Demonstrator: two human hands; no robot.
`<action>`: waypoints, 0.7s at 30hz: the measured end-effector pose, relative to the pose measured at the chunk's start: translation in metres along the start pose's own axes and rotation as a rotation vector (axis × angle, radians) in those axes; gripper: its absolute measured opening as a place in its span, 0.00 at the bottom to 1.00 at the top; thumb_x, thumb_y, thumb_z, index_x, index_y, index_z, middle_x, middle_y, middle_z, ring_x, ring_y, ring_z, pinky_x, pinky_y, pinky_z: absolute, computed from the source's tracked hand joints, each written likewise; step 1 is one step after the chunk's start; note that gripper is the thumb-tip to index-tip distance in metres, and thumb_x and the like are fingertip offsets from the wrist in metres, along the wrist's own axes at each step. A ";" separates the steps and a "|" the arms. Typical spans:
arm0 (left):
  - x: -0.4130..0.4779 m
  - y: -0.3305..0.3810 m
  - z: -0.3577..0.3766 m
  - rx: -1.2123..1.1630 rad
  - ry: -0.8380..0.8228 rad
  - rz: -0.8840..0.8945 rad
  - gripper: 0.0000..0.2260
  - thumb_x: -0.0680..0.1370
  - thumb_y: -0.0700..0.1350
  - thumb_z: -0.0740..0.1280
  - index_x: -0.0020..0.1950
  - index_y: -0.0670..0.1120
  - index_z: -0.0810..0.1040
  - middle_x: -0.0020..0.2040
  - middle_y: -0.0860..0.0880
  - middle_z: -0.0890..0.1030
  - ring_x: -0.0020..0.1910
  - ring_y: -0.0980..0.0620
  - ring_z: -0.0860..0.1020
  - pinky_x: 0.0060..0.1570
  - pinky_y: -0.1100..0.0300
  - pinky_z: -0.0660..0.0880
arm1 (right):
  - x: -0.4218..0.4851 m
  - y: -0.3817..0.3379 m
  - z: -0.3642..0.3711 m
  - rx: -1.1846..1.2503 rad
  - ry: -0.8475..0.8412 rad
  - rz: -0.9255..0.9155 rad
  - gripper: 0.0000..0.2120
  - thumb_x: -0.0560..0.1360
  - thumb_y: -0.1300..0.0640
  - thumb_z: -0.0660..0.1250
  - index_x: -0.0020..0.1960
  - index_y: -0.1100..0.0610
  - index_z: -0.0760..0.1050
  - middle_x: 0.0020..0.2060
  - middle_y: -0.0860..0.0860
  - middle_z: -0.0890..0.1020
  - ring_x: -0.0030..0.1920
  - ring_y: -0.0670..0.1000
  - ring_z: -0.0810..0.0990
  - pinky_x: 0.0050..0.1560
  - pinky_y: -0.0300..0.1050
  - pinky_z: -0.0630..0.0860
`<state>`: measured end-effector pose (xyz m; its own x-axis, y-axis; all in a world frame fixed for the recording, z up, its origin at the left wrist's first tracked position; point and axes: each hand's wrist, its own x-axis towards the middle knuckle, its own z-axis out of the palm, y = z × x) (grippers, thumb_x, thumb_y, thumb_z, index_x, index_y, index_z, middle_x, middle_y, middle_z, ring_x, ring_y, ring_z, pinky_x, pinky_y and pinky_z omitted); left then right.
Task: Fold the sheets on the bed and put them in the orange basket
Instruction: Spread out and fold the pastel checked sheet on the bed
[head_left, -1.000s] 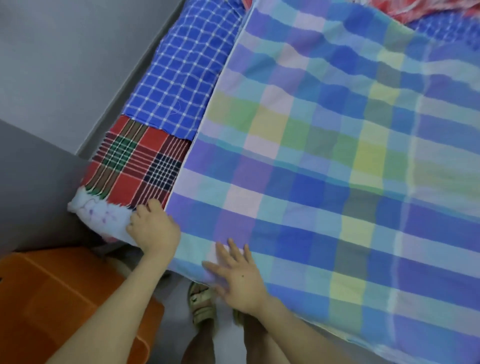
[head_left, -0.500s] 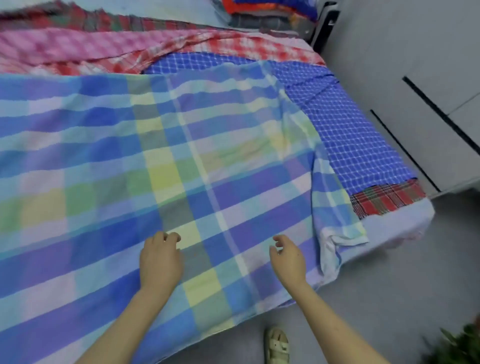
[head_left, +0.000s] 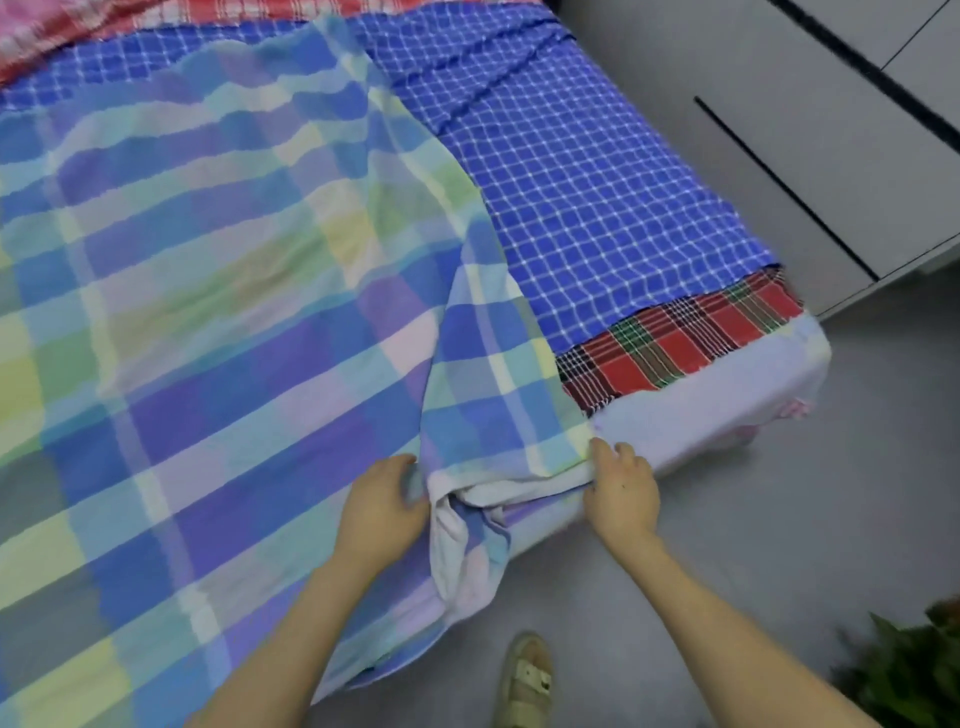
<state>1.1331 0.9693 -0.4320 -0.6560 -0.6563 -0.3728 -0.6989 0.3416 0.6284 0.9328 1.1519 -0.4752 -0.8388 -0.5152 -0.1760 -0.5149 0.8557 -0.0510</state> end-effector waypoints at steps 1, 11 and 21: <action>0.001 0.013 0.007 -0.015 0.006 0.023 0.32 0.67 0.60 0.59 0.64 0.41 0.74 0.60 0.42 0.78 0.58 0.42 0.75 0.54 0.58 0.67 | 0.009 0.008 0.006 -0.023 -0.011 -0.035 0.28 0.50 0.70 0.76 0.51 0.61 0.79 0.39 0.62 0.78 0.31 0.62 0.76 0.25 0.48 0.72; 0.029 0.031 0.026 0.020 -0.113 -0.188 0.27 0.72 0.41 0.59 0.72 0.48 0.62 0.65 0.48 0.75 0.55 0.40 0.76 0.44 0.55 0.68 | 0.051 0.026 -0.028 0.831 -0.049 0.189 0.12 0.73 0.68 0.59 0.50 0.62 0.79 0.45 0.57 0.82 0.45 0.55 0.77 0.50 0.49 0.75; 0.044 0.020 0.035 0.338 -0.376 -0.169 0.36 0.75 0.32 0.56 0.77 0.51 0.42 0.78 0.48 0.45 0.74 0.44 0.59 0.59 0.58 0.66 | 0.067 0.067 -0.023 1.116 -0.185 0.658 0.10 0.78 0.64 0.57 0.57 0.55 0.70 0.49 0.59 0.79 0.40 0.56 0.77 0.34 0.45 0.72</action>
<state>1.0798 0.9706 -0.4598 -0.5398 -0.4558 -0.7077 -0.8159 0.4901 0.3067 0.8381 1.1735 -0.4678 -0.7928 -0.0503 -0.6073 0.4778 0.5674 -0.6707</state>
